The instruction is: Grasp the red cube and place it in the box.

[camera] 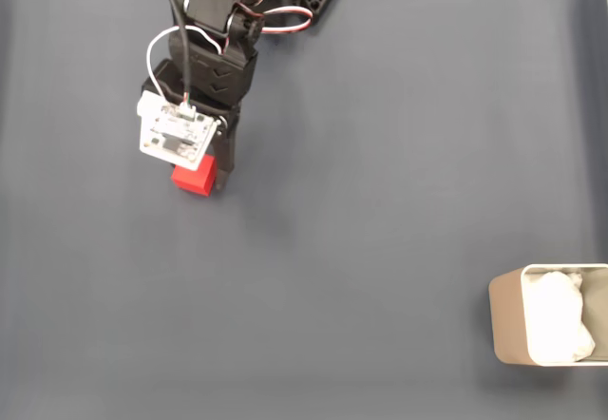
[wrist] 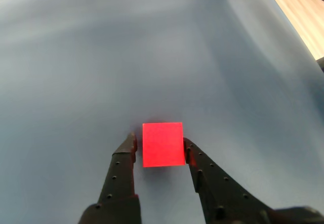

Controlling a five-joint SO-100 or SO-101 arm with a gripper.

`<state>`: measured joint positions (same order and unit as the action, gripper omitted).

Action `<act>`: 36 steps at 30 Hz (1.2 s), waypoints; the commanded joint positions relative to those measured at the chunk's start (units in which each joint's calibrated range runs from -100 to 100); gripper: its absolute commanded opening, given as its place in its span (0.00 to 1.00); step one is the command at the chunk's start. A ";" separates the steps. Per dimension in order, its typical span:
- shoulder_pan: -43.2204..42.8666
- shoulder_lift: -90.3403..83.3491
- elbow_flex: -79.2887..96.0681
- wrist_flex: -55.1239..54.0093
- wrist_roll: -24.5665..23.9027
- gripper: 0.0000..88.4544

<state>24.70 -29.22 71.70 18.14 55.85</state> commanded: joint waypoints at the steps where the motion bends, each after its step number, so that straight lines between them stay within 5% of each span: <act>1: -0.34 -2.41 0.02 0.30 0.93 0.20; 21: -1.48 -4.49 -4.18 2.52 1.47 0.12; 36: -16.82 -7.00 -27.17 11.70 0.10 0.11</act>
<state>11.13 -34.26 50.18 29.44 56.14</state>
